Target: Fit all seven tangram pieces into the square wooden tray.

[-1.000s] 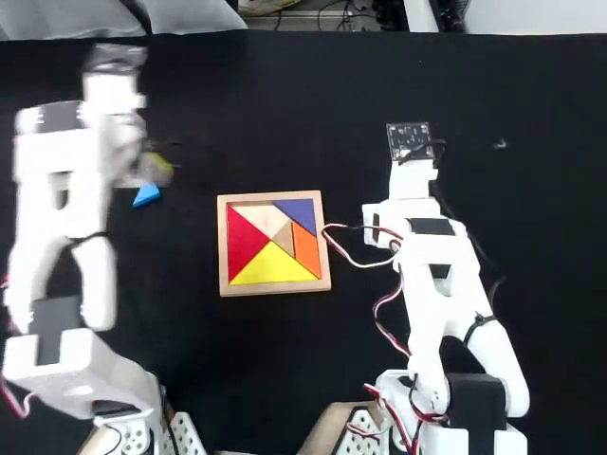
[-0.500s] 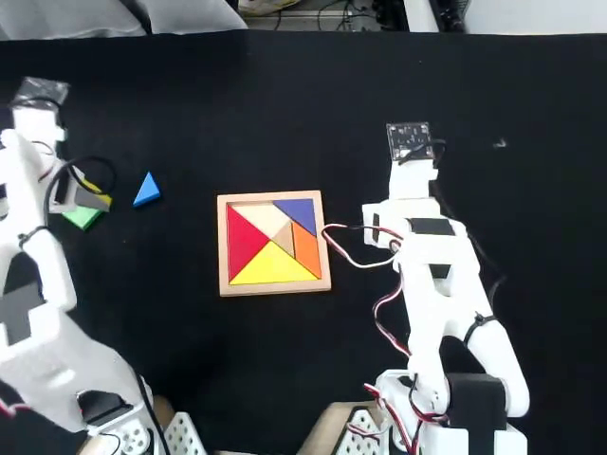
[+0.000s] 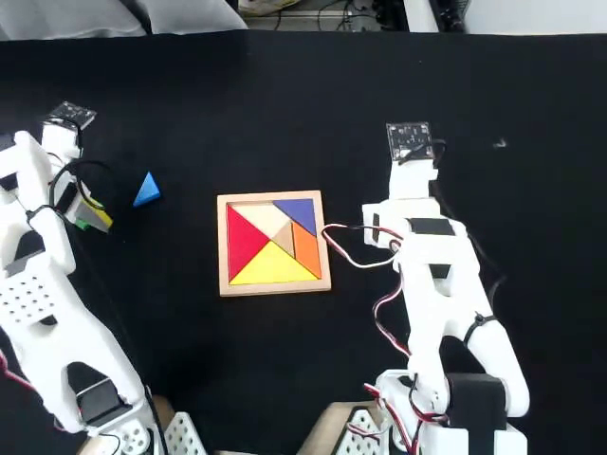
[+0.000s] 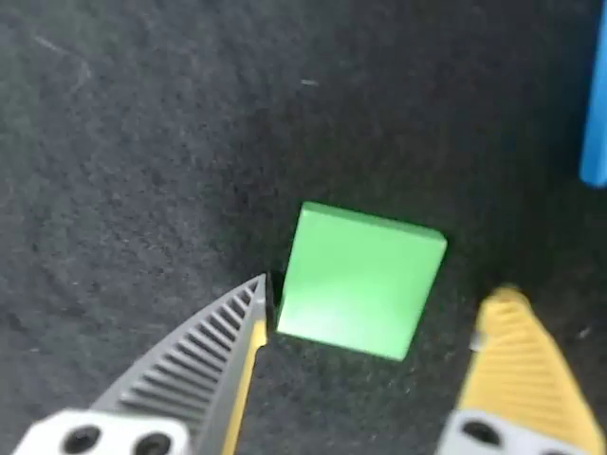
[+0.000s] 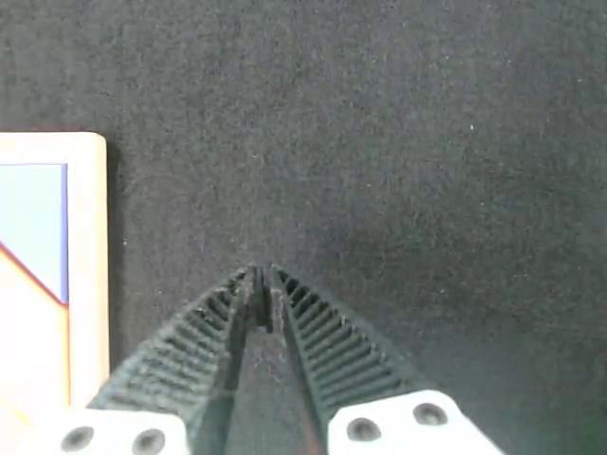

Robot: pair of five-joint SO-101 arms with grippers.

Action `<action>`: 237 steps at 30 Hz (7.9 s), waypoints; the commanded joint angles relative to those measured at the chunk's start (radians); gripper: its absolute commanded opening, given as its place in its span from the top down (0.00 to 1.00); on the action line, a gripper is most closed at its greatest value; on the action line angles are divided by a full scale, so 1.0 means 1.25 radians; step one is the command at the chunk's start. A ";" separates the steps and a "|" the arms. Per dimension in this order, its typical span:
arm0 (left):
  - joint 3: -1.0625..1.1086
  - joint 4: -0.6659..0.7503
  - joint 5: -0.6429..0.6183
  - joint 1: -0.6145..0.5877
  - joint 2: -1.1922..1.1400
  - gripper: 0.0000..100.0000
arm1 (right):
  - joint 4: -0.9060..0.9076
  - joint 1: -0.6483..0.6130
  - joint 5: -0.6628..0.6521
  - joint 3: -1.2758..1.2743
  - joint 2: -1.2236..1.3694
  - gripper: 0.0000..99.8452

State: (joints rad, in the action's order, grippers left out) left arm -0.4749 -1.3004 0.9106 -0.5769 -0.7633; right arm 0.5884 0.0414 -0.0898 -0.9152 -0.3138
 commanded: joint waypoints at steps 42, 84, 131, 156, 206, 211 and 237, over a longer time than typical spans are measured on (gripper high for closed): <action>-0.391 -0.259 -0.005 0.063 0.044 0.96 | -0.017 0.004 -0.006 0.018 -0.002 0.99; -0.195 -0.368 -0.447 0.107 0.173 0.91 | -0.017 0.004 -0.006 0.019 -0.002 0.99; 0.292 0.063 -0.508 0.062 0.150 0.72 | -0.016 0.004 -0.006 0.018 -0.002 0.99; 0.095 -0.211 -0.509 0.077 0.288 0.88 | -0.016 0.004 -0.006 0.018 -0.002 0.99; -0.004 -0.368 -0.428 0.126 0.323 0.91 | -0.016 0.002 -0.006 0.017 -0.001 0.99; 0.106 -0.350 -0.426 0.197 0.395 0.91 | -0.016 0.002 -0.006 0.017 -0.001 0.99; 0.209 0.048 -0.378 -0.055 0.117 0.66 | -0.017 0.002 -0.006 0.012 -0.001 0.99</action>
State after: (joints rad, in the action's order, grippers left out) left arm -0.2048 -1.2697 0.4595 -0.6291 -0.6145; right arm 0.5869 0.0414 -0.0898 -0.9152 -0.3138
